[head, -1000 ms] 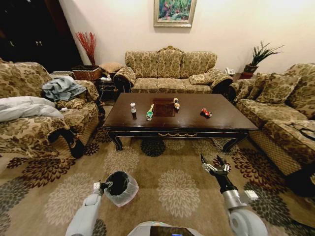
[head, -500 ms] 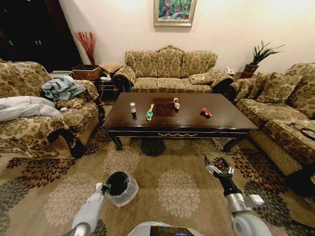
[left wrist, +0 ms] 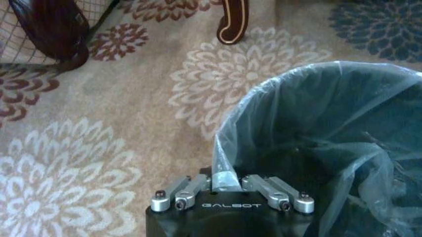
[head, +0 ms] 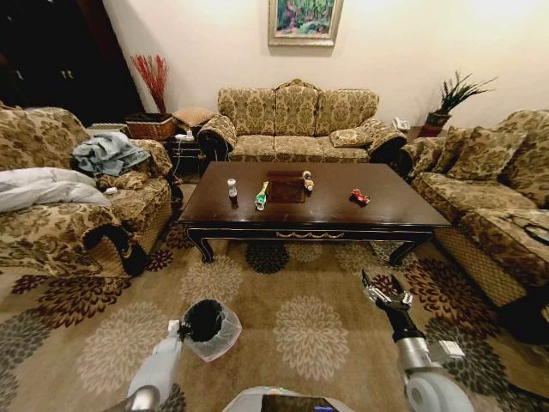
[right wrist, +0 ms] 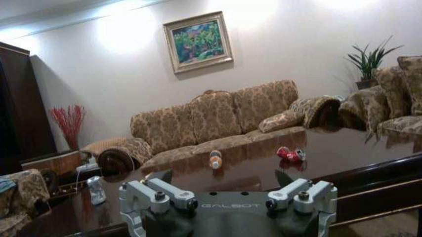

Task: Move to the front of the table and place the trash on the table into the trash bin.

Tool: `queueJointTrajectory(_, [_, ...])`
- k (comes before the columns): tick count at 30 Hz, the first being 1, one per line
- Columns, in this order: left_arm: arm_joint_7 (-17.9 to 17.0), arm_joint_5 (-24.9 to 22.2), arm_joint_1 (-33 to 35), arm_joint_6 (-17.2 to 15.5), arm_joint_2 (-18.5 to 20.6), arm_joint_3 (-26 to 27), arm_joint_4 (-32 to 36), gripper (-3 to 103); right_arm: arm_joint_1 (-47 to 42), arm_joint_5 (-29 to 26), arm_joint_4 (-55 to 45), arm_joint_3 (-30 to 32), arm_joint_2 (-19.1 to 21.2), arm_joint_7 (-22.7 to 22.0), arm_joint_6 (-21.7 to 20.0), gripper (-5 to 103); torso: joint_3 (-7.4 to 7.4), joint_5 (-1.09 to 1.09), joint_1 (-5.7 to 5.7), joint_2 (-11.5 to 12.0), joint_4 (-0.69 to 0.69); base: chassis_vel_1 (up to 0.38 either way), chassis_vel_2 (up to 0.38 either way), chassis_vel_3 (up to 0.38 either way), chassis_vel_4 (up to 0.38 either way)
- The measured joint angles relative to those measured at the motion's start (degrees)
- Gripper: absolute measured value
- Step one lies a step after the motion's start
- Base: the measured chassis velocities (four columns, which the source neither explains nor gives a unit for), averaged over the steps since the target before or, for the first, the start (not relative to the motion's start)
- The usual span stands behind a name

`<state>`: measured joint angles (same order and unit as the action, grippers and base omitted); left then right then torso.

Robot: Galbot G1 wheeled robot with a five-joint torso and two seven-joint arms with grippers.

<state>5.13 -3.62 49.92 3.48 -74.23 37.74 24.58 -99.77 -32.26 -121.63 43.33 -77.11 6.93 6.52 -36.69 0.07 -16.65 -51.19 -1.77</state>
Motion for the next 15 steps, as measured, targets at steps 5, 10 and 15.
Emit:
queueJointTrajectory(5, [1.1, 0.4, 0.1, -0.1, -0.1, 0.4, 0.4, 11, -0.2, -0.1, 0.1, 0.2, 0.0, 0.0, 0.2, 100, 0.00, 0.00, 0.00, 0.0, 0.00, 0.000, 0.000, 0.000, 0.000])
queueJointTrajectory(10, [2.6, 0.4, 0.8, 1.4, -0.3, 1.2, 1.0, 5, -0.1, -0.4, 0.5, 0.2, 0.1, 0.0, 0.5, 100, 0.00, -0.01, 0.00, 0.0, 0.00, 0.000, 0.000, 0.000, 0.000])
queueJointTrajectory(15, [3.0, 0.3, 2.3, 2.4, -0.3, 1.4, 2.8, 4, -0.3, -0.8, 0.2, 0.2, 0.1, 0.1, 0.6, 100, 0.00, -0.09, 0.00, 0.0, 0.01, 0.000, 0.000, 0.000, 0.000])
